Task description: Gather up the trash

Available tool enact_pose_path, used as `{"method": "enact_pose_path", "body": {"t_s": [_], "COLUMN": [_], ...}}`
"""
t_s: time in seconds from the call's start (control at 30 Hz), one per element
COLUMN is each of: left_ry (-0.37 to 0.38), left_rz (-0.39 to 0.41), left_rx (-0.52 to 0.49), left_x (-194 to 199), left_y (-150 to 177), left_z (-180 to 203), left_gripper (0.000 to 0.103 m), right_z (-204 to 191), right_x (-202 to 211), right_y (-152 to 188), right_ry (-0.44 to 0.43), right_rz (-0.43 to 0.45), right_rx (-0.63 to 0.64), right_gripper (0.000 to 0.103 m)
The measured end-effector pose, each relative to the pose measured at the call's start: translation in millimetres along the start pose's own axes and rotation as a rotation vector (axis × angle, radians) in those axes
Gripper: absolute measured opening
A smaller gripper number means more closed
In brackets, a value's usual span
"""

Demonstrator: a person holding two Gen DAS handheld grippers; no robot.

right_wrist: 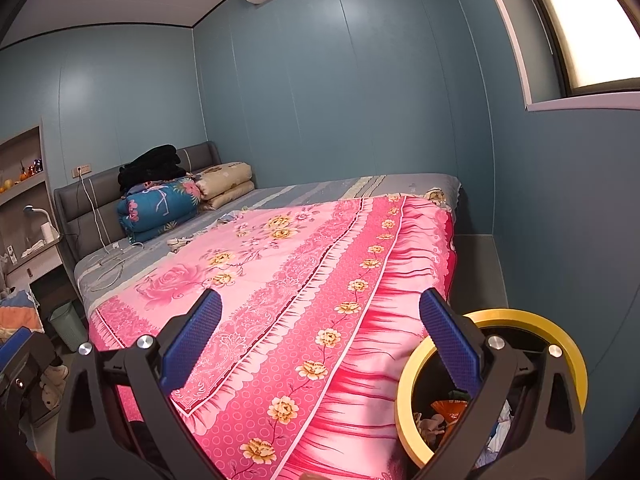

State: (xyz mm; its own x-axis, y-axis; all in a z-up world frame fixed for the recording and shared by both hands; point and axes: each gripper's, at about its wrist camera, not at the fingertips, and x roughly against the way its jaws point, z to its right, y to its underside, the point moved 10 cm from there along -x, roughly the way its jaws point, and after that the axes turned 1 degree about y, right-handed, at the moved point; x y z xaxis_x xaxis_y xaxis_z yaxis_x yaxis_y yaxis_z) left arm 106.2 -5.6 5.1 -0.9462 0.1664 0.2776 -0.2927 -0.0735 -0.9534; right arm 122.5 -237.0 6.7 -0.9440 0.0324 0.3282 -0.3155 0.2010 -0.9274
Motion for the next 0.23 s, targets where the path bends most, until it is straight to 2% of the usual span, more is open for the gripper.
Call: {"method": "enact_pose_path", "body": {"t_s": [0.23], "left_ry": [0.004], "left_rz": [-0.016], "left_rx": [0.001], "left_x": [-1.5], "left_y": [2.4], "left_z": [1.0], "left_gripper": [0.095], "right_z": [-0.3], "right_x": [-0.6], "right_y": [0.3], "right_ry": [0.001], "right_rz": [-0.001], "right_rx": [0.001], "right_gripper": [0.095]}}
